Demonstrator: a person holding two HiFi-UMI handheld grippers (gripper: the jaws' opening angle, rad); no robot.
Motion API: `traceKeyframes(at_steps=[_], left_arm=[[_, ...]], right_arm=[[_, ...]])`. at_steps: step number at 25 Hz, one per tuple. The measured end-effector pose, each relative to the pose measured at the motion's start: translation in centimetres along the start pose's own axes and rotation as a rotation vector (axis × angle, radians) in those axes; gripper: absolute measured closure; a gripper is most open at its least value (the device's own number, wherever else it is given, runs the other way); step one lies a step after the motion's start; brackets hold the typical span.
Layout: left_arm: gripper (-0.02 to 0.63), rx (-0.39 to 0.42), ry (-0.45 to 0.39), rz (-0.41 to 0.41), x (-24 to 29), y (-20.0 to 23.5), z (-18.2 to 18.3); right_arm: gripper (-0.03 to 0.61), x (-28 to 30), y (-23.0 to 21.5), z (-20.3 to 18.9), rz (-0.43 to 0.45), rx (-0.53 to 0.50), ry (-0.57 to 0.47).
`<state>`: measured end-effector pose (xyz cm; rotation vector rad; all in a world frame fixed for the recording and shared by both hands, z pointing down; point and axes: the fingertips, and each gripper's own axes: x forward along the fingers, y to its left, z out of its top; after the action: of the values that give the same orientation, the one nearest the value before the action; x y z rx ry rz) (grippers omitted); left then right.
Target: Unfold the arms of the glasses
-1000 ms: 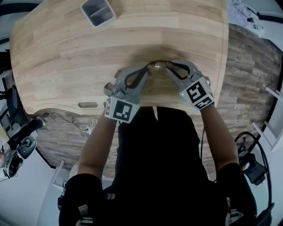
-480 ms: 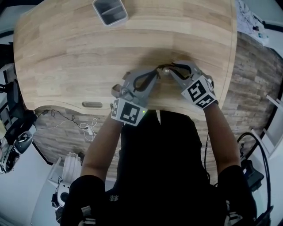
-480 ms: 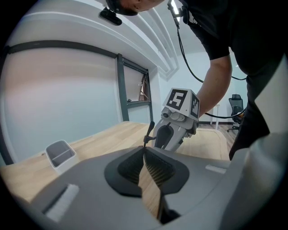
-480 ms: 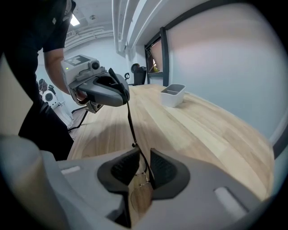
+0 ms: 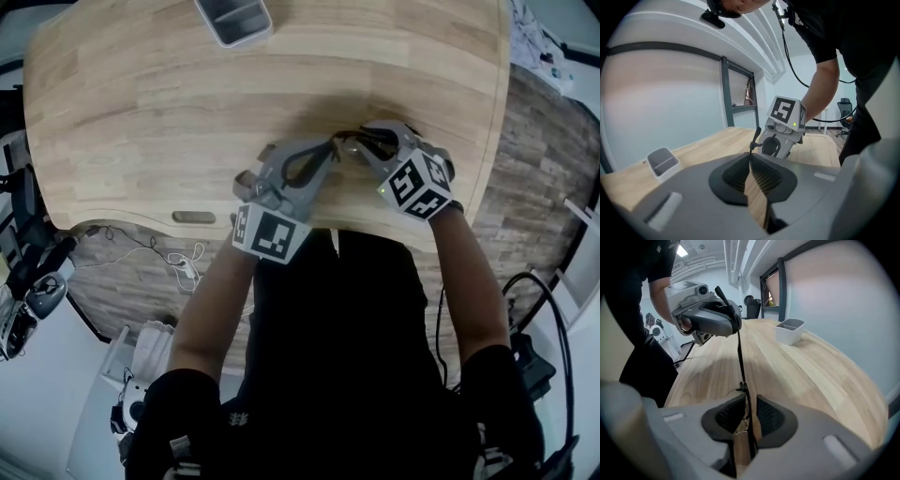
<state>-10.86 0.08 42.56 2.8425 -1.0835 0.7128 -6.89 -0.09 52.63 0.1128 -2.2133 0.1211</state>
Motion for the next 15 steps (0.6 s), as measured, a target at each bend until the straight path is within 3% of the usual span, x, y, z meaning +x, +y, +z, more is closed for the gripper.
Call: traceKeyframes(at_steps=[6,15], left_arm=[[0.597,-0.006,-0.001,0.003,0.0,0.4,-0.1],[0.594,-0.017,0.015,0.012,0.3,1.0,-0.2]], right_arm=[[0.532,0.5,-0.1,0.2,0.002,0.001,0.008],[0.565,-1.2,-0.2,1.3,-0.041,0.008,-0.089]])
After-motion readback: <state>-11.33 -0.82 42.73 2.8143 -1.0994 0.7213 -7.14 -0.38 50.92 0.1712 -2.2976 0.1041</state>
